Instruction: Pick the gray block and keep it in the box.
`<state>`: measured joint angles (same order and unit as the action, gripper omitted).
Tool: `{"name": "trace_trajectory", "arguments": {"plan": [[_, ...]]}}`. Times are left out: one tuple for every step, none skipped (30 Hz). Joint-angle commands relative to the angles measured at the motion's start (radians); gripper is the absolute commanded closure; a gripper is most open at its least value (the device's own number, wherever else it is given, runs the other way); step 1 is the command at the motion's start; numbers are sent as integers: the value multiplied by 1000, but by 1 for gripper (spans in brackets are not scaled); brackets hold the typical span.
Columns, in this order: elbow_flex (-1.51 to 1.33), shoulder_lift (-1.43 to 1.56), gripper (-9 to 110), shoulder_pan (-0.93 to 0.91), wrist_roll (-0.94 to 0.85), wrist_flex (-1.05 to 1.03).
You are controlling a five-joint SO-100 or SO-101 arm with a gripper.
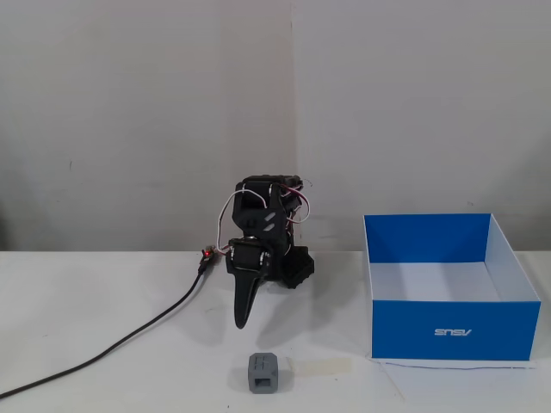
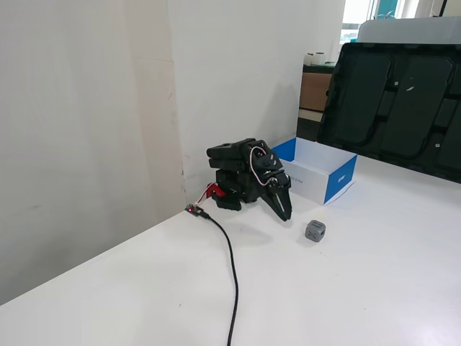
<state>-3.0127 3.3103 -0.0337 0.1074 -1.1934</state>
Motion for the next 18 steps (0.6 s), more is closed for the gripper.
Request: {"name": "trace_trajectory", "arguments": {"plan": [[-8, 118, 101, -5, -3, -5], [-8, 118, 101, -8, -2, -5], [-8, 118, 101, -12, 0, -5], [-8, 118, 101, -8, -2, -5], [-8, 118, 101, 0, -3, -5], [-8, 118, 101, 5, -3, -3], [-8, 118, 101, 3, -3, -3], [-8, 118, 101, 0, -3, -3], [-6, 118, 101, -5, -3, -2], [3, 118, 101, -15, 0, -2], [17, 118, 101, -29, 6, -2], [28, 118, 101, -38, 8, 5], [38, 118, 101, -43, 9, 17], [49, 118, 101, -43, 9, 28], [60, 117, 101, -43, 11, 34], [74, 115, 101, -35, 11, 35], [91, 109, 101, -28, 11, 31], [110, 95, 101, -17, 11, 21]]}}
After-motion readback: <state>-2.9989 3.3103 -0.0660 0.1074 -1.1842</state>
